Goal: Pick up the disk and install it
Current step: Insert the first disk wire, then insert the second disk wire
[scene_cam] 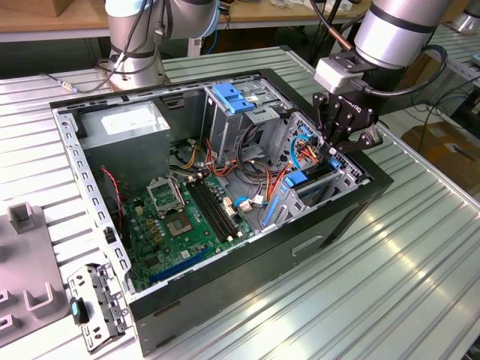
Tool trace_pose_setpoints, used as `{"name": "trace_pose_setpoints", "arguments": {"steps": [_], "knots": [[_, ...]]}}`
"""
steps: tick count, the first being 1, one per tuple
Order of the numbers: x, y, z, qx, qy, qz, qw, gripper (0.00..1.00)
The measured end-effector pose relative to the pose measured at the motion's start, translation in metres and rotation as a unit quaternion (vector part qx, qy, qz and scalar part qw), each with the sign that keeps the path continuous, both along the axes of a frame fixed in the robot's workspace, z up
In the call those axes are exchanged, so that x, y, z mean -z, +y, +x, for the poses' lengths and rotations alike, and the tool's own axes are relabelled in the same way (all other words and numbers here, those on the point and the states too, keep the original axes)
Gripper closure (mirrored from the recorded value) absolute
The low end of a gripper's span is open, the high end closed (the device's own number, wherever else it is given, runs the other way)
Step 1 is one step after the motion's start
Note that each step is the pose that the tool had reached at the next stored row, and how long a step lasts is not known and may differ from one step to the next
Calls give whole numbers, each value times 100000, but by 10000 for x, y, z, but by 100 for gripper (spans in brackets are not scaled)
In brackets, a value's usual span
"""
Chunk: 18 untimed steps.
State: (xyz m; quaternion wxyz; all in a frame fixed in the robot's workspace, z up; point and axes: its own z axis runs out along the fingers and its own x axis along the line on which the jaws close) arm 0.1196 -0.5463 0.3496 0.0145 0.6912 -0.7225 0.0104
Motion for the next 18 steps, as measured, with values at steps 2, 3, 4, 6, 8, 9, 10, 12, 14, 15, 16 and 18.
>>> {"name": "trace_pose_setpoints", "arguments": {"steps": [2, 3, 4, 6, 8, 9, 10, 12, 14, 15, 16, 18], "knots": [[0, 0, 0, 3, -7, 1, 100000, 89], [0, 0, 0, 1, -9, 1, 100000, 89], [0, 0, 0, 3, -11, 4, 100000, 89], [0, 0, 0, 2, -15, 1, 100000, 89], [0, 0, 0, 1, -17, 2, 100000, 89], [0, 0, -2, 7, -17, 2, 100000, 89], [0, 0, -11, 12, -16, 2, 100000, 89], [0, 0, -29, 3, -16, 3, 100000, 89], [0, 0, -68, 1, -15, 1, 100000, 89], [1, 0, -79, -1, -17, 6, 100000, 89], [0, 0, -102, 1, -16, 1, 100000, 89], [1, 0, -134, 5, -17, 6, 100000, 89]]}}
